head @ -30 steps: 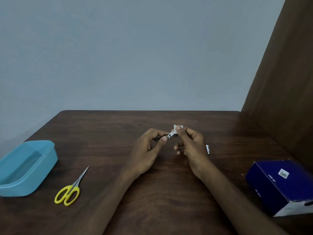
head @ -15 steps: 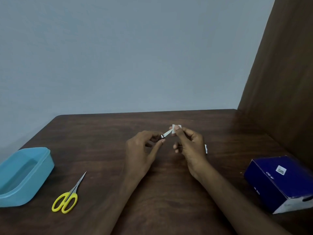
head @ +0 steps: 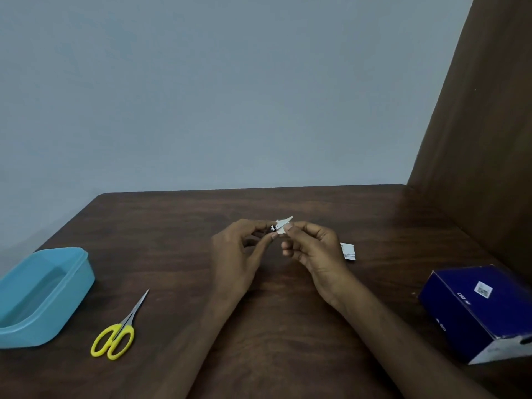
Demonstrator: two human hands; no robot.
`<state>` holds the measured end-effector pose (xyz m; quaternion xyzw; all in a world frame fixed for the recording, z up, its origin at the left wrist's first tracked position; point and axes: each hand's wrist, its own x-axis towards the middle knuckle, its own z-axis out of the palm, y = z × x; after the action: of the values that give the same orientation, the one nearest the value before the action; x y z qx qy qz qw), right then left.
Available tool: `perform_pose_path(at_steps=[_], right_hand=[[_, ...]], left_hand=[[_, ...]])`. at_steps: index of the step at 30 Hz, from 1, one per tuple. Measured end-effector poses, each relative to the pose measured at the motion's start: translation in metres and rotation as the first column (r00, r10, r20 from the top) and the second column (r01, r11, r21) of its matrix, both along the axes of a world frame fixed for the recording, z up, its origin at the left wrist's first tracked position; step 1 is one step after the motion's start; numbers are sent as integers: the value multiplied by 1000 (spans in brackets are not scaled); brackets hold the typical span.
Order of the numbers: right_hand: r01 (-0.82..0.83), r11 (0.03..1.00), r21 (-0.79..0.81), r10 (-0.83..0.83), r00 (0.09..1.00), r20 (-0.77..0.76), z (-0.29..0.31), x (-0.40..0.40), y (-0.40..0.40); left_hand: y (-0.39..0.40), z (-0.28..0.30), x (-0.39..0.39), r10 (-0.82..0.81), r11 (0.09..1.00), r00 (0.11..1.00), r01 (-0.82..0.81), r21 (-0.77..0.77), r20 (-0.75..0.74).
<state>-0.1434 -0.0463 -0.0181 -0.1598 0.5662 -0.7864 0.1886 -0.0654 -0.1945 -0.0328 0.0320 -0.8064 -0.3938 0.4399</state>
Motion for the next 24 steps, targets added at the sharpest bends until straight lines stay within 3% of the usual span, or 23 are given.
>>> perform_pose_path(at_steps=[4,9,14,18,24], right_hand=[[-1,997,-78,13,989,151,7,-1,1],[-56,998,-16,57,993,108,9,3,2],[-8,992,-130,41,965,258,14,0,6],[-47,996,-69,58,985,162,13,4,4],[-23,995,-98,42,980,195,17,4,6]], left_hand=[[0,-1,0,43,995,998,-47,-90,-45],[0,-1,0,83,988,995,-89,-125,-49],[1,1,1,86,986,995,-93,-142,-51],[1,1,2,97,988,994,-101,-115,-43],[2,3,3,95,985,995,-101,-139,-43]])
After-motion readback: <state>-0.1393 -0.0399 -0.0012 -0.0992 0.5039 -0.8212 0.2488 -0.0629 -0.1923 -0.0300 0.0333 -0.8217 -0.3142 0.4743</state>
